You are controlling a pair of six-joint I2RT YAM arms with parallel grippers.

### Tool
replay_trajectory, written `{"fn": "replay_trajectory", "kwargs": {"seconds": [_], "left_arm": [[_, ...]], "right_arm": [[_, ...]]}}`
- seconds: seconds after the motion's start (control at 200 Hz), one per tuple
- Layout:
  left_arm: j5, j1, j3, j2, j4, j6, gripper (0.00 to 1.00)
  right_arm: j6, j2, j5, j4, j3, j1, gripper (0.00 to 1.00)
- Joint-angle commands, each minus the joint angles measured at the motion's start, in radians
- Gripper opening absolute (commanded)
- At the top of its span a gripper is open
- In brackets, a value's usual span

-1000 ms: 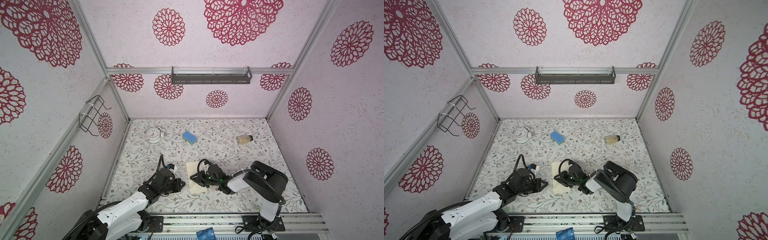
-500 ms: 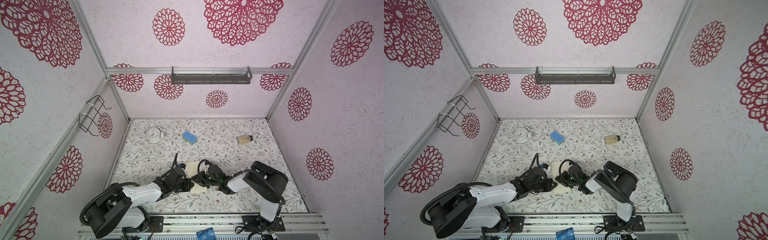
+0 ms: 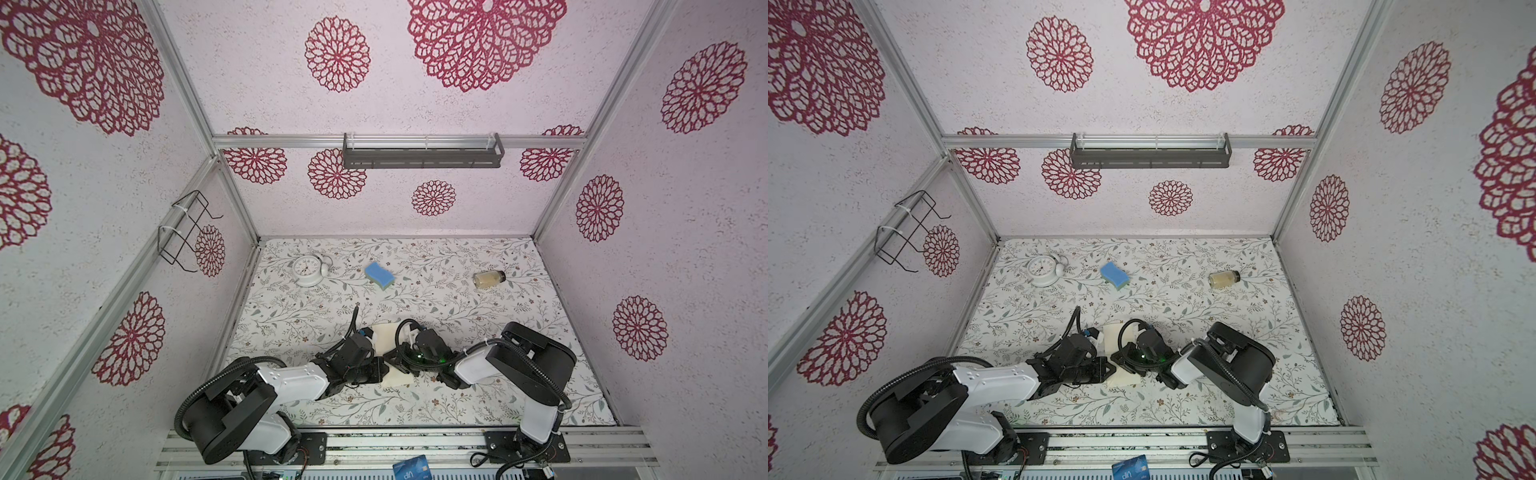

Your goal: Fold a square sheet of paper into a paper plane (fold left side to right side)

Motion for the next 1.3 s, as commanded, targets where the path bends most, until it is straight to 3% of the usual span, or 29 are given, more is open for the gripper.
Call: {"fn": "replay_trajectory", "kwargs": {"seconds": [0.0,0.255,0.655,0.69,0.766,1.296], "left_arm": [[-0.012,-0.009,-0.010,0.030,0.024,0.006,0.00],[-0.026,-0.009,-0.031,0.052,0.023,0.005,0.00],[-0.041,-0.009,-0.036,0.060,0.028,0.003,0.00],[-0.039,-0.009,-0.035,0.064,0.029,0.002,0.00],[-0.038,-0.010,-0.032,0.072,0.029,0.005,0.00],[-0.034,-0.010,-0.014,0.106,0.030,0.006,0.00]], "right_arm": [[-0.006,-0.003,0.061,-0.129,-0.026,0.000,0.16],[-0.021,-0.043,0.053,-0.172,0.000,-0.001,0.19],[-0.211,-0.251,0.069,-0.444,0.070,-0.021,0.27],[-0.219,-0.261,0.071,-0.453,0.062,-0.021,0.22],[-0.239,-0.267,0.068,-0.465,0.048,-0.021,0.00],[-0.286,-0.208,0.026,-0.450,0.043,-0.003,0.00]]}}
